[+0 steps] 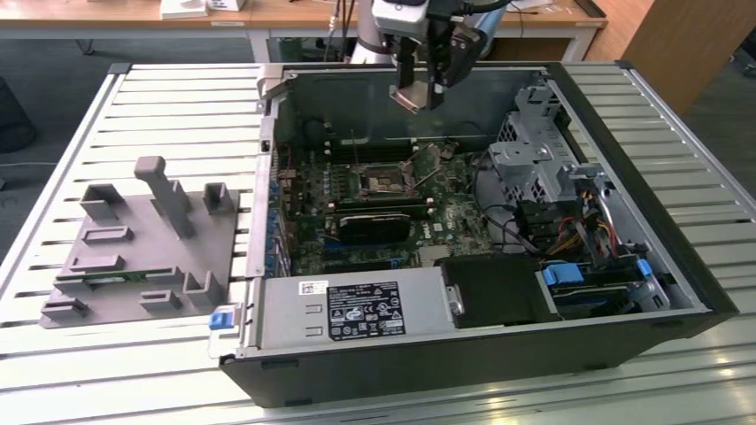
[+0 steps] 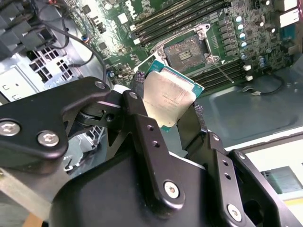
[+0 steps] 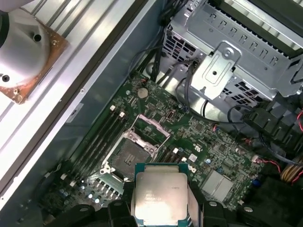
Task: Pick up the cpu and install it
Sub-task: 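Place the cpu into insertion slot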
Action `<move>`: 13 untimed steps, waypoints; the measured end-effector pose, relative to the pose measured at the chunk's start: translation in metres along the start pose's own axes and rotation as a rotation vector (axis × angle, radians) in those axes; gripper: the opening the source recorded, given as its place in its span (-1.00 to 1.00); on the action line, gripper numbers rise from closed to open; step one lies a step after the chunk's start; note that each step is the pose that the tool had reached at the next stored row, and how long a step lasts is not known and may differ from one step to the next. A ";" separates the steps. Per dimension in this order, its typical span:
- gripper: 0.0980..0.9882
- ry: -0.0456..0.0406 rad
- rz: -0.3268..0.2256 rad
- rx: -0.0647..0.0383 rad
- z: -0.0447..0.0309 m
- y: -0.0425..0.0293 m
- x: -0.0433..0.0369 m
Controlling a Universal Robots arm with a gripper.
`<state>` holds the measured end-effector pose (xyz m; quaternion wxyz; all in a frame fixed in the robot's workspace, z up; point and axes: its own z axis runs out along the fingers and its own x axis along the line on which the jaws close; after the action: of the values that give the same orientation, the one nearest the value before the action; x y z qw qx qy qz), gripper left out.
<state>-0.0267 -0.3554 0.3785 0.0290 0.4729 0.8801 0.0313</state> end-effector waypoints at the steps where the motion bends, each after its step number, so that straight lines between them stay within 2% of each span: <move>1: -0.03 -0.0008 0.009 0.000 0.0005 -0.0001 0.0001; 13: -0.03 -0.0093 0.112 0.002 0.0075 -0.0019 0.0014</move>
<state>-0.0284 -0.3551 0.3708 0.0308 0.5218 0.8520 0.0297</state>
